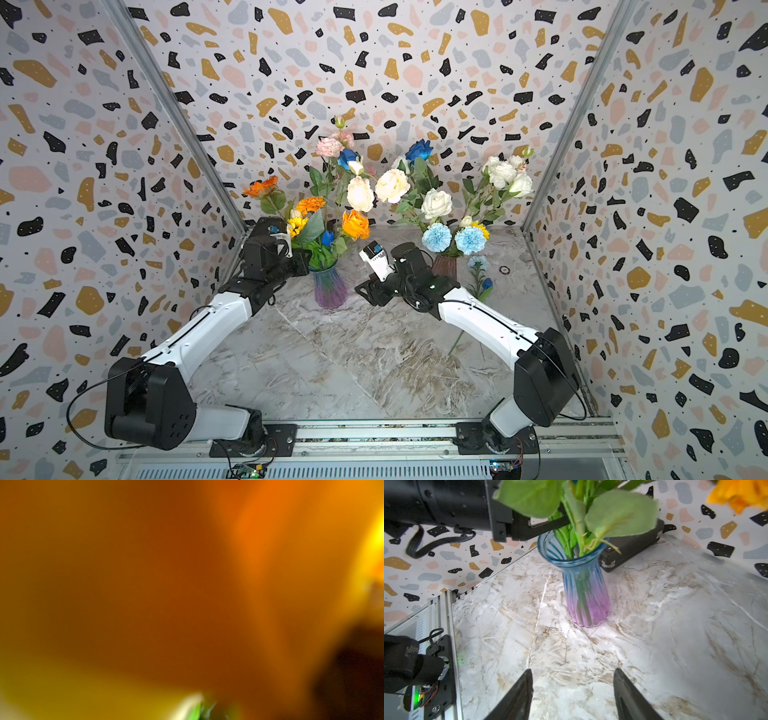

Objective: Pick out blue flowers from the vase
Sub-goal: Move the vase to the center of the board.

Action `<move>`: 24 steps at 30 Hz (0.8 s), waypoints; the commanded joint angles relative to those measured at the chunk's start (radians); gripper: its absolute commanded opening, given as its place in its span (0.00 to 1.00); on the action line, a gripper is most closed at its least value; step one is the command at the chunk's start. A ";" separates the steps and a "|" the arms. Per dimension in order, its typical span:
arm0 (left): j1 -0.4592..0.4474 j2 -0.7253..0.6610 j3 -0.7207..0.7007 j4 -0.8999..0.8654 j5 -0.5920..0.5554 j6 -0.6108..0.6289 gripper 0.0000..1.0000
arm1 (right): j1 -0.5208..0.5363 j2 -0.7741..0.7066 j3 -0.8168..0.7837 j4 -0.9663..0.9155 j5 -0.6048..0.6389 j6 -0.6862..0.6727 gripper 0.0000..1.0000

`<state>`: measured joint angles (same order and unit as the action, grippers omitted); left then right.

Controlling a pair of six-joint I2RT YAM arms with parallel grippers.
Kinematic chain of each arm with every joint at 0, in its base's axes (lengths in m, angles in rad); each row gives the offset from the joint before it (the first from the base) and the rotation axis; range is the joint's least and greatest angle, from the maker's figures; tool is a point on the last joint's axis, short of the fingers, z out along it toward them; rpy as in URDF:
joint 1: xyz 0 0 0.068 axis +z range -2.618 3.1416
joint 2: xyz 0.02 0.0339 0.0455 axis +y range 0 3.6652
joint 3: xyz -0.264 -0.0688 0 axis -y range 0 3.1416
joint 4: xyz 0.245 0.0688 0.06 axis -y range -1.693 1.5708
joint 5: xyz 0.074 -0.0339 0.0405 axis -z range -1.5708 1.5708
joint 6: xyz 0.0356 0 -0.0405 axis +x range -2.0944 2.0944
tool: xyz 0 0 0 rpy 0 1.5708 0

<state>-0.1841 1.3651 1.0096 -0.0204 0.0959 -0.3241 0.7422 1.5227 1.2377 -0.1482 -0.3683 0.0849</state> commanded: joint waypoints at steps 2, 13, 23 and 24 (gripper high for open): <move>0.011 -0.045 -0.040 -0.050 -0.102 0.050 0.00 | 0.049 -0.043 0.087 -0.032 0.021 -0.019 0.60; 0.021 -0.102 -0.080 -0.114 -0.162 0.048 0.00 | 0.203 0.063 0.484 -0.244 0.051 -0.078 0.52; 0.028 -0.149 -0.104 -0.142 -0.199 0.019 0.00 | 0.224 0.581 1.371 -0.591 0.138 -0.127 0.57; 0.029 -0.158 -0.109 -0.145 -0.208 0.013 0.00 | 0.220 0.670 1.517 -0.640 0.150 -0.111 0.58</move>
<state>-0.1665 1.2316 0.9306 -0.0902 -0.0319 -0.3454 0.9733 2.0560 2.5336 -0.5922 -0.2752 -0.0204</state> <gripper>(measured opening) 0.146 0.581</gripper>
